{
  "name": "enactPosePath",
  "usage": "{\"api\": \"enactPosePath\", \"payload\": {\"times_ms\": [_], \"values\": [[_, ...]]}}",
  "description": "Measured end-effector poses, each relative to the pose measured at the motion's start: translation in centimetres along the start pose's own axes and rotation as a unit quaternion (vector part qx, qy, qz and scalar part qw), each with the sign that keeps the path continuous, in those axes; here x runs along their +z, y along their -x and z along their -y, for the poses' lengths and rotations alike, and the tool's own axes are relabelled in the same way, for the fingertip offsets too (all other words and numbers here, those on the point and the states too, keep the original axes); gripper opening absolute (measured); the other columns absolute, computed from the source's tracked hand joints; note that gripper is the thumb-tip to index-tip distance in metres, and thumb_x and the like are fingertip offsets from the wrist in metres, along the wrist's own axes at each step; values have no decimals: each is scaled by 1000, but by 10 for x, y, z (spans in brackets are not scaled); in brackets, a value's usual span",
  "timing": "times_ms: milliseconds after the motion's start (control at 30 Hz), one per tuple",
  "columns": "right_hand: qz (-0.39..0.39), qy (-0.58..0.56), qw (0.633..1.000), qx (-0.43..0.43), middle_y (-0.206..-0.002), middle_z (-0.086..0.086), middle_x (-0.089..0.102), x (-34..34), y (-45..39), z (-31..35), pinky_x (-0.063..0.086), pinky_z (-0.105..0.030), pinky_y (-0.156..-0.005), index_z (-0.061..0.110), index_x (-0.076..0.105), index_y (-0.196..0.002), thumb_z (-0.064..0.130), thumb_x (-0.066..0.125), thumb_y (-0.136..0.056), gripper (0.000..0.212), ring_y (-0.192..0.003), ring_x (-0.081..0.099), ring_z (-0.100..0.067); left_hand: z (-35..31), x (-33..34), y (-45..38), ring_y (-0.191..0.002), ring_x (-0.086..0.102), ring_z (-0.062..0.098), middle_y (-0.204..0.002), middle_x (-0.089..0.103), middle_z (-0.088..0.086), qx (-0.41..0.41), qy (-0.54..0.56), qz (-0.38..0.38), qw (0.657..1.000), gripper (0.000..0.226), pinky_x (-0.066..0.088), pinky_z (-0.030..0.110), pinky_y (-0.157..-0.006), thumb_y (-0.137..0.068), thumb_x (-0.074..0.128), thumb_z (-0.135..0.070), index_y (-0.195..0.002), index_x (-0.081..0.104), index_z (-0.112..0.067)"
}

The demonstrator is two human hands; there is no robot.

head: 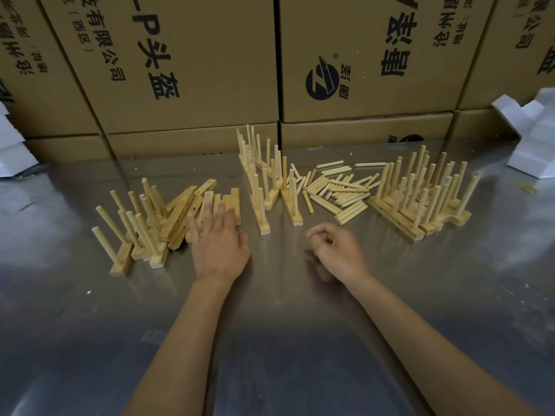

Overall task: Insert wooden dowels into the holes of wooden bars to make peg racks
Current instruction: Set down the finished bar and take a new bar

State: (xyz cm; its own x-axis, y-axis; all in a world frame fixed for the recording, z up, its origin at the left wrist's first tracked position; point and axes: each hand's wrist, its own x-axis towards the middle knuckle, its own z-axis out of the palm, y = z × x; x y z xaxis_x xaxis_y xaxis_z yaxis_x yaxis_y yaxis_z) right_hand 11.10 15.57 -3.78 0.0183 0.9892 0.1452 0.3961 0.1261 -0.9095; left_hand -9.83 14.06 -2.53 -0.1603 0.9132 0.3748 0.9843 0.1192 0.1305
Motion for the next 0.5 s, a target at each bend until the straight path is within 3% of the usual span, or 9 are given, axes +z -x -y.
{"api": "enactPosePath", "payload": {"times_ms": [67, 167, 267, 333, 400, 500], "values": [[-5, -31, 999, 7, -66, 6, 61, -2, 2, 0, 47, -28, -67, 23, 70, -89, 17, 59, -94, 14, -66, 59, -10, -6, 4, -1, -155, -4, 24, -167, 17, 4, 30, -10, 41, 999, 55, -11, 52, -122, -103, 31, -33, -154, 29, -13], [-18, -60, 998, 9, -63, 6, 60, -4, 3, 0, 45, -19, -59, 19, 71, -91, 15, 58, -95, 15, -54, 56, 2, -7, 6, -2, -155, 4, 23, -163, 29, 7, 27, 50, 31, 998, 53, -3, 43, -124, -103, 36, -29, -152, 35, -7], [-19, -78, 997, 15, -63, 6, 60, -5, 4, 1, 40, -9, -52, 15, 72, -93, 13, 57, -95, 15, -50, 55, 6, -7, 4, -1, -150, 23, 27, -144, 52, 10, 30, 87, 27, 995, 28, 5, 40, -124, -100, 44, -21, -123, 56, -11], [-18, -82, 996, 22, -63, 7, 60, -6, 4, 2, 40, -8, -51, 16, 72, -93, 13, 56, -96, 16, -50, 56, 7, -10, 3, -1, -131, 45, 29, -115, 59, 8, 29, 105, 21, 994, 8, 14, 43, -123, -96, 49, -16, -103, 52, -15], [-18, -83, 996, 27, -63, 7, 61, -6, 5, 3, 39, -7, -50, 16, 72, -94, 13, 55, -96, 17, -50, 56, 7, -13, 0, 0, -107, 52, 27, -98, 57, 4, 26, 117, -40, 992, 7, 32, 42, -108, -91, 54, -13, -96, 51, -16], [-15, -77, 996, 31, -65, 6, 61, -7, 6, 4, 39, -8, -50, 17, 71, -95, 12, 53, -96, 19, -50, 55, 8, -14, -3, 1, -103, 47, 26, -106, 54, 6, 4, 75, -87, 993, 20, 35, 40, -92, -92, 58, -21, -110, 56, -14]]}}
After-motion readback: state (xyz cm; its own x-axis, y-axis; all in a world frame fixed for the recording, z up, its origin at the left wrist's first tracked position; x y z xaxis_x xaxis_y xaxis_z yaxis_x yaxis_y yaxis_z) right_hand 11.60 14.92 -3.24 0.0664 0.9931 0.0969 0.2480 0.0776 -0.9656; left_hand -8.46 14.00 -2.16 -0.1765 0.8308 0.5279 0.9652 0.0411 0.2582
